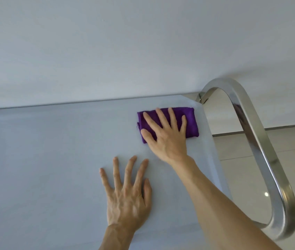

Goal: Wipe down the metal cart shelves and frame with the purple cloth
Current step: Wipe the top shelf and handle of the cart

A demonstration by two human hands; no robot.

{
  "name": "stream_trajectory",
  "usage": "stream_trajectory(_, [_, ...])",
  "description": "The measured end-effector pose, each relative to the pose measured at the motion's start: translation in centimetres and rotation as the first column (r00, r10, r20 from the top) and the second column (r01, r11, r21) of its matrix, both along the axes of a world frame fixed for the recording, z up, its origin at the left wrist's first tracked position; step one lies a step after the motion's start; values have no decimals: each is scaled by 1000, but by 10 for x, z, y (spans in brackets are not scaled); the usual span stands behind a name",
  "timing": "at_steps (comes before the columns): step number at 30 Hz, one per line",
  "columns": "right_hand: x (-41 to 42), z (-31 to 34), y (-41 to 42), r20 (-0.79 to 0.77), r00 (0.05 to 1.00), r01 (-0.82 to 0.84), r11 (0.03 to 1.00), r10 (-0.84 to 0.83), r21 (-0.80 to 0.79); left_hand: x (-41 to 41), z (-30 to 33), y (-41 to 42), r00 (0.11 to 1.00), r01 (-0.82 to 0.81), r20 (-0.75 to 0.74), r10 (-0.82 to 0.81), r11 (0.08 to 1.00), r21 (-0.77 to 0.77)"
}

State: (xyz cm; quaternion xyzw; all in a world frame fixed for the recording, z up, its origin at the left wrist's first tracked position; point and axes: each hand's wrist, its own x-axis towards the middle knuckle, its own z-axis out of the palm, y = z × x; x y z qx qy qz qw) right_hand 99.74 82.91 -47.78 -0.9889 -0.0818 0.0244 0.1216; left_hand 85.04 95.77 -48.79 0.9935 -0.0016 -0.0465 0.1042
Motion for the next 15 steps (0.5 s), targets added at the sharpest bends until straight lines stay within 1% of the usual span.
stream_trajectory(1, [-11,-1,2,32,998,-60,998,61,-30,0,0,0,1000,-2,0,2,1000,0])
stream_trajectory(3, [-18,-4,-2,38,990,-131,989,134,-71,1,0,-2,1000,1,-14,0,1000,16])
stream_trajectory(6, [5,-2,-13,10,981,-195,978,196,-74,2,0,-2,1000,-2,-16,3,1000,14])
stream_trajectory(8, [28,1,-19,-13,978,-207,976,207,-64,2,0,-2,1000,-3,-8,3,1000,5])
stream_trajectory(11, [57,4,-38,-37,990,-139,990,138,-33,2,0,-3,1000,4,16,-4,1000,6])
stream_trajectory(13, [64,5,-55,-55,998,-33,999,32,-25,2,-1,-4,1000,11,23,-12,1000,11])
stream_trajectory(15, [57,5,-65,-40,997,67,997,-69,-47,1,0,-3,1000,12,24,-12,1000,7])
